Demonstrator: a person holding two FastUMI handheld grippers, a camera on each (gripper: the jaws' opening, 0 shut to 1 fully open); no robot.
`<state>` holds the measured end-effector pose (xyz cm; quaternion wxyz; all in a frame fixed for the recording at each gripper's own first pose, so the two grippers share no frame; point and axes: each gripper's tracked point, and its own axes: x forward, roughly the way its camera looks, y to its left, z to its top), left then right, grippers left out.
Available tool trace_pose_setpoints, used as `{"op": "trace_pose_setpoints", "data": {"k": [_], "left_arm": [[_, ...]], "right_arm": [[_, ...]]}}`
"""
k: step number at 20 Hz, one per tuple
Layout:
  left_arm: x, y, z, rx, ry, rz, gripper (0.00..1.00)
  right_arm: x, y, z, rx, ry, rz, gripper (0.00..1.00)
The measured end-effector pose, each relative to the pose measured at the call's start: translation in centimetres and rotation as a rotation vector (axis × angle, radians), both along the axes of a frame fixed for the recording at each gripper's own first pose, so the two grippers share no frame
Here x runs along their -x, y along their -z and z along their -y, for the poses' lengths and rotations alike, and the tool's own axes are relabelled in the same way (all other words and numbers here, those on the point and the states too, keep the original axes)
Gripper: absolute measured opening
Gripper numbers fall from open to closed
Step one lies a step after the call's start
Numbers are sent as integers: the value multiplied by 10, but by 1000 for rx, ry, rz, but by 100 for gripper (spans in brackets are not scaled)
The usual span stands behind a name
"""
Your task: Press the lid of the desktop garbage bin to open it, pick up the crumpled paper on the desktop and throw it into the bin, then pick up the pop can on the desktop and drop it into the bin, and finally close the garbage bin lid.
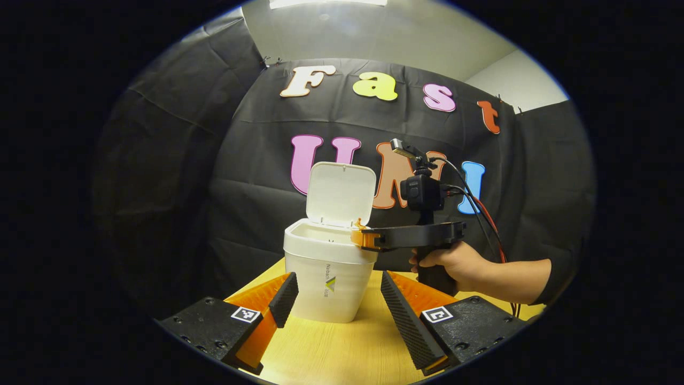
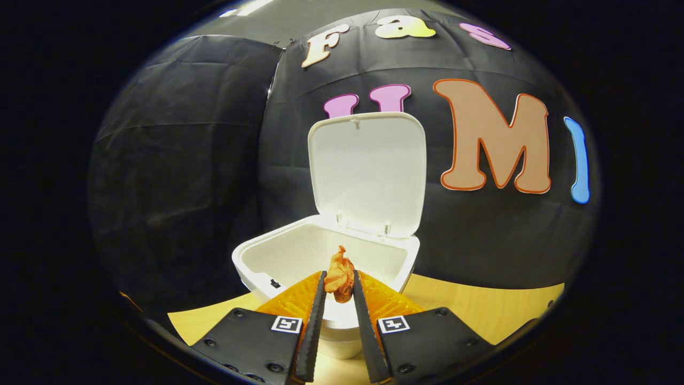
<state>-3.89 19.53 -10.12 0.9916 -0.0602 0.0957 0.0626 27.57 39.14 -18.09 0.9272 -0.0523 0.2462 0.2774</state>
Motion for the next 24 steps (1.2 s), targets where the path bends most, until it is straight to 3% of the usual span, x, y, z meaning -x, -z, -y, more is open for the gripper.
{"op": "trace_pose_setpoints", "data": {"k": [5,8,9,15,24], "left_arm": [[0,1,5,6,11,1,93],[-1,-1,8,4,13,7,93],[-2,-1,11,7,16,11,93],[-14,-9,42,1,69,37,94],[-33,-17,121,-4,203,60,94]], "right_arm": [[2,0,2,9,1,21,59],[10,-10,5,-1,-6,21,95],[13,-21,11,-9,-3,54,99],[33,-131,82,-66,56,313,98],[80,-199,231,-119,243,414,98]]}}
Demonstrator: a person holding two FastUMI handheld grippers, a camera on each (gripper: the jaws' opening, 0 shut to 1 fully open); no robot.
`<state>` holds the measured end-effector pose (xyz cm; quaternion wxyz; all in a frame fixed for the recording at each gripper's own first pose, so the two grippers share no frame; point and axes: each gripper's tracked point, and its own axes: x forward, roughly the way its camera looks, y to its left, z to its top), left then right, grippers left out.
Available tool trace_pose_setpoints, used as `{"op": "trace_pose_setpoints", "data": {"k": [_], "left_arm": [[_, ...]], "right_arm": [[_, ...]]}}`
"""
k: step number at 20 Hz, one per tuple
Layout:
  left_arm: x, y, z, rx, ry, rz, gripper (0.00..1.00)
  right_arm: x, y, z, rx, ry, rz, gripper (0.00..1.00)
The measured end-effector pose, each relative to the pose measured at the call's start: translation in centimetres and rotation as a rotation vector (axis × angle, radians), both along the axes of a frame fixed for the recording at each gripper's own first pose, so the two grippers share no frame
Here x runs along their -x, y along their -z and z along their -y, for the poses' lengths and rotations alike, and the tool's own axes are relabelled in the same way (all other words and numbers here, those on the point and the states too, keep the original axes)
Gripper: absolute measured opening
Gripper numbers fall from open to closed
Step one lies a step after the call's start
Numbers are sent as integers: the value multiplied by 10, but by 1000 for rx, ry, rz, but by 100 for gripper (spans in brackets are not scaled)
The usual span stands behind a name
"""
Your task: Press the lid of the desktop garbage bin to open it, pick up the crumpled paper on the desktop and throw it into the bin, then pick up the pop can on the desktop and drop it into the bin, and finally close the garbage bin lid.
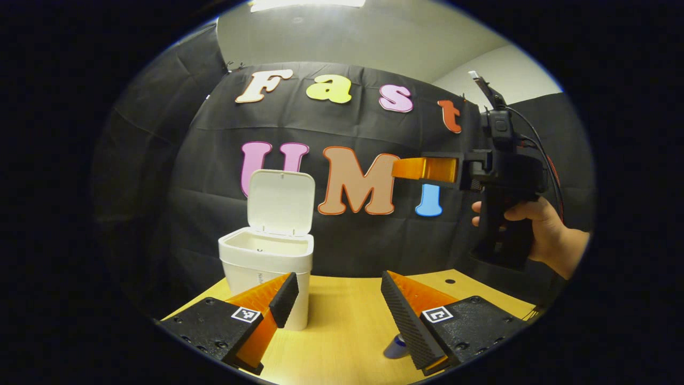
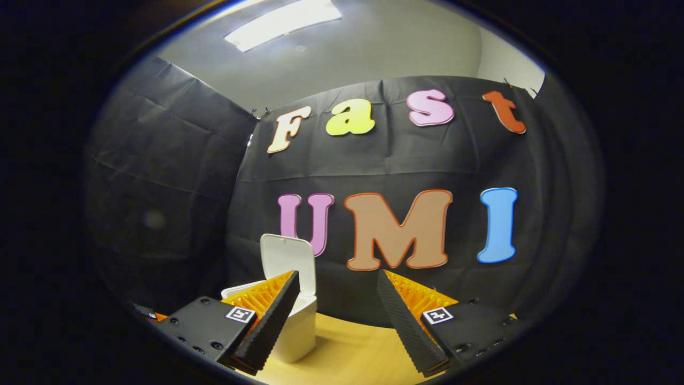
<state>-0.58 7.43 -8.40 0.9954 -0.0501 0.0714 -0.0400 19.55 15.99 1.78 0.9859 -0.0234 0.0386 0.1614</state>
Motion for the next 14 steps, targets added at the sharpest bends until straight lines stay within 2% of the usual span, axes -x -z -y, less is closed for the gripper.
{"op": "trace_pose_setpoints", "data": {"k": [2,7,8,9,14], "left_arm": [[-2,1,18,2,28,0,94],[-5,7,60,3,87,-9,93],[-6,8,67,0,96,-11,94],[-7,12,73,-1,99,-13,94],[-9,39,103,4,117,-46,93]], "right_arm": [[8,-3,34,2,51,3,100],[35,3,114,9,172,-13,100],[40,6,128,8,193,-18,98],[45,9,141,6,214,-27,100],[74,34,199,4,300,-78,98]]}}
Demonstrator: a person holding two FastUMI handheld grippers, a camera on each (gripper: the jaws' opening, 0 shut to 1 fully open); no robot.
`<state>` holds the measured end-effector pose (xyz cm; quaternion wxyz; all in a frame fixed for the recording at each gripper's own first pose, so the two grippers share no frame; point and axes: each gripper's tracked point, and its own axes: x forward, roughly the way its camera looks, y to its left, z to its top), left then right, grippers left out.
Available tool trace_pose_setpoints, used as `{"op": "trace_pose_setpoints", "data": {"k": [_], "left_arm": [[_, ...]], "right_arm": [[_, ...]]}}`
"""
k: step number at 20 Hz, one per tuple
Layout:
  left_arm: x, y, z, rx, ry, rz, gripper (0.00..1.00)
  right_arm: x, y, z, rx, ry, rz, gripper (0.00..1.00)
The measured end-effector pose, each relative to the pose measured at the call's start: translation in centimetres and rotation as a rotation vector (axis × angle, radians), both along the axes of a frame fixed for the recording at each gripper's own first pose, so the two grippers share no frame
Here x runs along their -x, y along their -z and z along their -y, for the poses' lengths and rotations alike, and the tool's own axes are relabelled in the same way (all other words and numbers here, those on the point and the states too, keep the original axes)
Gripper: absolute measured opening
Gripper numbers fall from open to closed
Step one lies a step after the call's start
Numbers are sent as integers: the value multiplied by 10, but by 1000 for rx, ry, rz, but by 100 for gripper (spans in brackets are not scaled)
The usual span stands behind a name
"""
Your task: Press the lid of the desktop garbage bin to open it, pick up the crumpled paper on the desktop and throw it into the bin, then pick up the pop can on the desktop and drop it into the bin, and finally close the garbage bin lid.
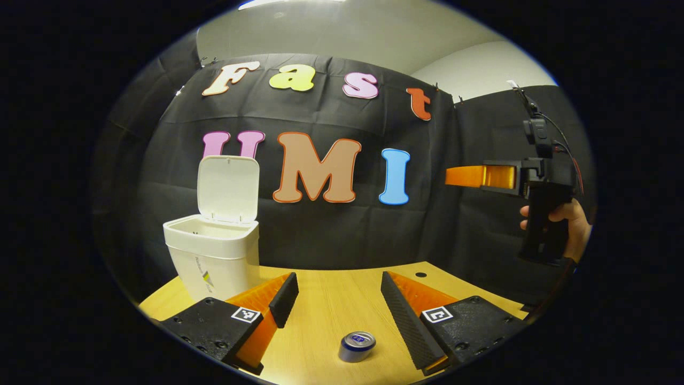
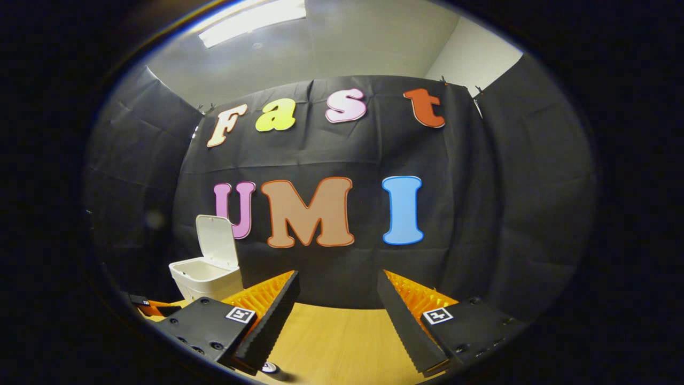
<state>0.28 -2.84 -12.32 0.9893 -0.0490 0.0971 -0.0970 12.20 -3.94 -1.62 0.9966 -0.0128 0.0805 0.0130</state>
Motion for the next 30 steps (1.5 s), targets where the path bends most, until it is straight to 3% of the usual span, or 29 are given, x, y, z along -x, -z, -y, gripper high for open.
{"op": "trace_pose_setpoints", "data": {"k": [10,17,24,25,27,30], "left_arm": [[3,119,42,-36,16,-198,94],[3,188,44,-73,-8,-309,94],[0,223,53,-75,16,-368,94],[2,225,52,-75,18,-374,94],[2,226,51,-92,19,-373,79],[3,222,50,-96,25,-384,76]], "right_arm": [[40,66,75,-18,115,-135,98],[52,96,93,-13,146,-204,98],[59,103,97,23,159,-235,98],[60,103,97,24,160,-236,98],[60,104,95,25,156,-240,98],[62,107,90,30,148,-252,98]]}}
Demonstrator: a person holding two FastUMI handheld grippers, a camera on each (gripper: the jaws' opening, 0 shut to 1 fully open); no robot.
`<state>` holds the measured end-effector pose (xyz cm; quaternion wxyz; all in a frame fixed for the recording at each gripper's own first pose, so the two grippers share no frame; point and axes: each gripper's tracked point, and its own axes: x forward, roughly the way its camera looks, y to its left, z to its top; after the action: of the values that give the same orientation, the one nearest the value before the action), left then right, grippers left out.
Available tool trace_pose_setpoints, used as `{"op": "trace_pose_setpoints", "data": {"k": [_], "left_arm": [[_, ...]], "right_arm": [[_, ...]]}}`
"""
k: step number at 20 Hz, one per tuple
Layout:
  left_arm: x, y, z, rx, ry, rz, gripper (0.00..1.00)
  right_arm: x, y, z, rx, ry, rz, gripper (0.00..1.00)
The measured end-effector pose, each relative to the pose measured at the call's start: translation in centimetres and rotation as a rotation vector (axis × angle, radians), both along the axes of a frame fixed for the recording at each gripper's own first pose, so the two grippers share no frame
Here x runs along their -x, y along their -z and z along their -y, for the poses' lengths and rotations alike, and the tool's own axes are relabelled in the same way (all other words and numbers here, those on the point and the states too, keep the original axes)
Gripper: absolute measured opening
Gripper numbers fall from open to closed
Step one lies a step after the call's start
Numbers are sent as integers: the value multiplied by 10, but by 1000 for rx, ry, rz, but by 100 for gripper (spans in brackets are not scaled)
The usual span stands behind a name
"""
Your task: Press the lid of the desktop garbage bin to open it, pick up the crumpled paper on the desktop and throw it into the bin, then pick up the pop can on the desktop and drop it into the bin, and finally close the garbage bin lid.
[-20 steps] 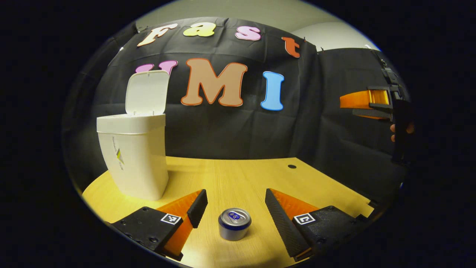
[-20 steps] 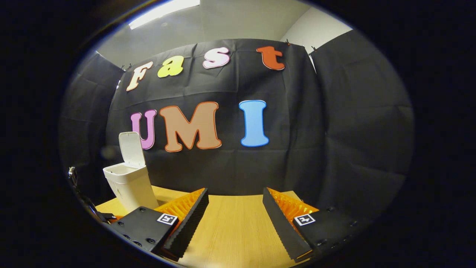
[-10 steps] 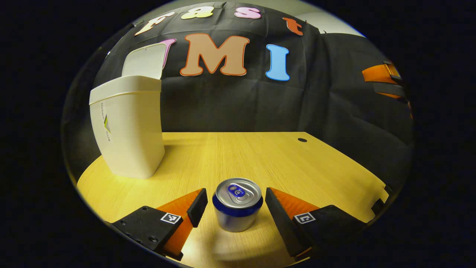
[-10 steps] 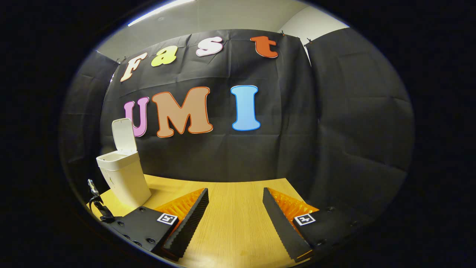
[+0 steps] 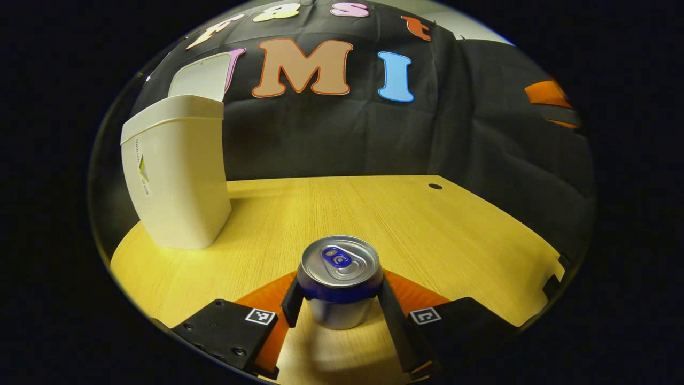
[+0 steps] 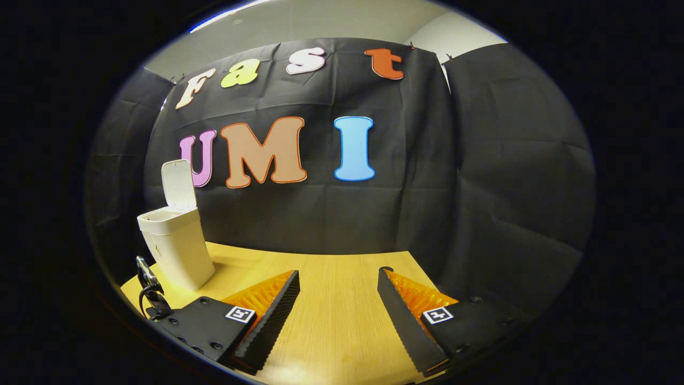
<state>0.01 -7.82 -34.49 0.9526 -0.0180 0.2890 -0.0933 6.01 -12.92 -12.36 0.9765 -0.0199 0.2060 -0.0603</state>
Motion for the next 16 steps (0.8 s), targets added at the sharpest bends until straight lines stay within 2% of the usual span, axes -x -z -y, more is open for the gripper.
{"op": "trace_pose_setpoints", "data": {"k": [5,8,13,16], "left_arm": [[-12,-59,-10,0,4,101,75],[-22,-103,-24,15,-10,165,75],[-42,-168,-57,2,-46,262,75],[-55,-203,-84,23,-89,299,75]], "right_arm": [[5,2,-10,4,-19,-5,100],[7,1,-20,-7,-35,-2,98],[11,-5,-41,-12,-66,13,100],[12,-15,-48,-2,-77,31,98]]}}
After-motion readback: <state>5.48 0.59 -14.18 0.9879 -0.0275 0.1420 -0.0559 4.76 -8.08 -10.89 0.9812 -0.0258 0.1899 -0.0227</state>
